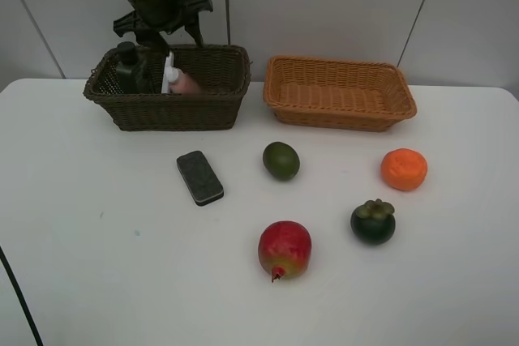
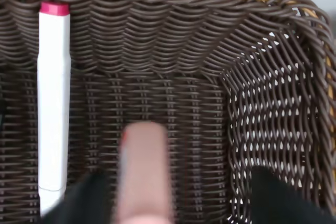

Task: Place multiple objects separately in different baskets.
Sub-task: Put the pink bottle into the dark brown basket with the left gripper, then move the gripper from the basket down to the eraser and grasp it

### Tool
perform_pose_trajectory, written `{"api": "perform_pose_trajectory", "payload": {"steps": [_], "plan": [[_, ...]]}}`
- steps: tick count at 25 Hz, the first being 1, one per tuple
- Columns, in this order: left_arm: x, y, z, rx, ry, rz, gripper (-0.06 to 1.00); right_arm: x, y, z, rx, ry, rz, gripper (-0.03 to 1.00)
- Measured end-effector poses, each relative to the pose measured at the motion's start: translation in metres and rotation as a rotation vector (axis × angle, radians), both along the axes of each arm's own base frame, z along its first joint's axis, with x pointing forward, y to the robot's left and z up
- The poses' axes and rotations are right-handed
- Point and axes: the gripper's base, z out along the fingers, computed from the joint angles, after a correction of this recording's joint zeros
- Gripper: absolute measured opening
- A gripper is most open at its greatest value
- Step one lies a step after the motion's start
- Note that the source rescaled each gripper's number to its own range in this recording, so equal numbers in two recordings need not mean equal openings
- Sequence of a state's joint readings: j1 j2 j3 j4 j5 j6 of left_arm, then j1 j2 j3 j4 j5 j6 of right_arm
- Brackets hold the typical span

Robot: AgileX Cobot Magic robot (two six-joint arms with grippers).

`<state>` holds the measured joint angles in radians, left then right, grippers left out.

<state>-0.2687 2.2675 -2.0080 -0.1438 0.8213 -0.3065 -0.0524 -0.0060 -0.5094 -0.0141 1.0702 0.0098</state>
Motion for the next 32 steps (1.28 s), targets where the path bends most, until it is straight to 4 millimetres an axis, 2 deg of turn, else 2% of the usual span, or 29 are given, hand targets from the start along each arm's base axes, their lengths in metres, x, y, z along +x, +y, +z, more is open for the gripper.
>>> {"api": "perform_pose_trajectory", "payload": {"steps": [1, 4, 6, 8, 12, 14, 20, 24, 29, 32], "plan": [[0.0, 0.0, 0.0, -0.001, -0.002, 0.0, 0.85, 0.0, 0.0, 0.0, 0.0, 0.0, 0.0, 1.0], [-0.001, 0.0, 0.004, -0.004, -0.006, 0.0, 0.92, 0.0, 0.0, 0.0, 0.0, 0.0, 0.0, 1.0], [-0.004, 0.0, 0.012, -0.01, 0.001, -0.001, 0.93, 0.0, 0.0, 0.0, 0.0, 0.0, 0.0, 1.0], [-0.012, 0.001, 0.027, -0.019, 0.018, -0.007, 0.93, 0.0, 0.0, 0.0, 0.0, 0.0, 0.0, 1.0], [-0.038, 0.006, 0.065, -0.015, 0.107, -0.027, 0.93, 0.0, 0.0, 0.0, 0.0, 0.0, 0.0, 1.0], [-0.051, 0.009, 0.076, 0.007, 0.168, -0.036, 0.93, 0.0, 0.0, 0.0, 0.0, 0.0, 0.0, 1.0], [-0.072, 0.01, 0.091, -0.002, 0.188, -0.041, 0.92, 0.0, 0.0, 0.0, 0.001, 0.0, 0.0, 1.0], [-0.1, -0.009, 0.07, -0.02, 0.317, -0.035, 0.92, 0.0, 0.0, 0.0, 0.001, 0.0, 0.0, 1.0], [-0.13, -0.031, 0.018, 0.019, 0.532, -0.015, 0.92, 0.0, 0.0, 0.0, 0.001, 0.0, 0.0, 1.0], [-0.137, -0.043, -0.012, 0.052, 0.599, -0.014, 0.92, 0.0, 0.0, 0.0, 0.001, 0.0, 0.0, 1.0]]}}
